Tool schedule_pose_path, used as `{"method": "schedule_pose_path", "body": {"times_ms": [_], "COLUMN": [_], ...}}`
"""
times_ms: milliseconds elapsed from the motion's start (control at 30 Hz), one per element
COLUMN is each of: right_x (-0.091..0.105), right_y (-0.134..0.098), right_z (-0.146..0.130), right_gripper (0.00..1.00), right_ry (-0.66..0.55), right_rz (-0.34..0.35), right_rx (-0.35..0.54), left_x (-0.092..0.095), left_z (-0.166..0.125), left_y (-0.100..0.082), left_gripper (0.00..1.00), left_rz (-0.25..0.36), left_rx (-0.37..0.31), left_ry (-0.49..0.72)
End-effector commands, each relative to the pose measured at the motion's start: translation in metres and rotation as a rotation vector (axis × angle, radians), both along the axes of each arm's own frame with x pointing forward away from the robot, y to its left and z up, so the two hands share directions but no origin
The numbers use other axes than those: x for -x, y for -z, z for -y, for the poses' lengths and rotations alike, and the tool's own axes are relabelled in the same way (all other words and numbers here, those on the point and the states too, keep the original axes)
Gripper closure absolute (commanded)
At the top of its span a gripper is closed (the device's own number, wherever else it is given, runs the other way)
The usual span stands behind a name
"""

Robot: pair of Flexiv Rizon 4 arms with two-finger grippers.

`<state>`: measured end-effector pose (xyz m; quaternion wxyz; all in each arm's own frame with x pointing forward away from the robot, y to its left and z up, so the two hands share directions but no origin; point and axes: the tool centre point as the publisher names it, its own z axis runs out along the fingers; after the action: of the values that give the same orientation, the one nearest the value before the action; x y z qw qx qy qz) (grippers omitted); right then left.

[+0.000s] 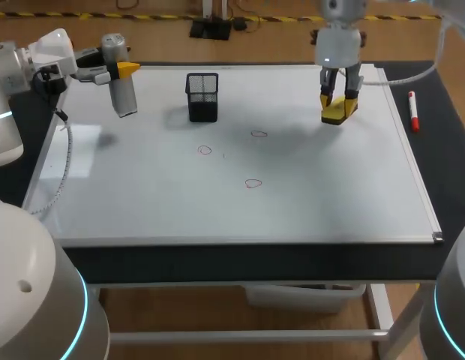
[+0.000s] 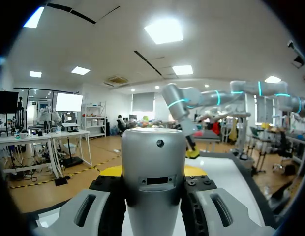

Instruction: Pick up the inspection probe, press it on each red-marked spot on the whiteboard one by one, put down the probe, pick up the eraser, and wipe off all the red marks.

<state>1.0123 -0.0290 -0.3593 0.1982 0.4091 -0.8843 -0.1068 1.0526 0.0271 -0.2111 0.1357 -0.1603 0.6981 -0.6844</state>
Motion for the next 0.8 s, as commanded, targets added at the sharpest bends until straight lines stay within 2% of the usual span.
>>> {"method": "schedule_pose_path", "body": {"times_ms": [33, 100, 800], "right_x": [0.0128, 0.0130, 0.0130], "right_y": [-0.0034, -0.0024, -0.0024], "right_z": [0.0065, 0.0115, 0.0115], "right_gripper": [1.00, 1.00, 1.00], "right_ry": [-0.066, -0.047, -0.047], "right_rz": [0.319, 0.328, 0.328], "right_rx": [0.204, 0.179, 0.179], "left_x": [0.0002, 0.0002, 0.0002], "left_z": [-0.0001, -0.0001, -0.0001], "left_y": [-0.0005, -0.0005, -0.0005], "left_gripper": [1.00, 1.00, 1.00], "left_rz": [0.002, 0.002, 0.002], "left_rx": [0.000, 0.000, 0.000], "left_ry": [0.000, 0.000, 0.000]}}
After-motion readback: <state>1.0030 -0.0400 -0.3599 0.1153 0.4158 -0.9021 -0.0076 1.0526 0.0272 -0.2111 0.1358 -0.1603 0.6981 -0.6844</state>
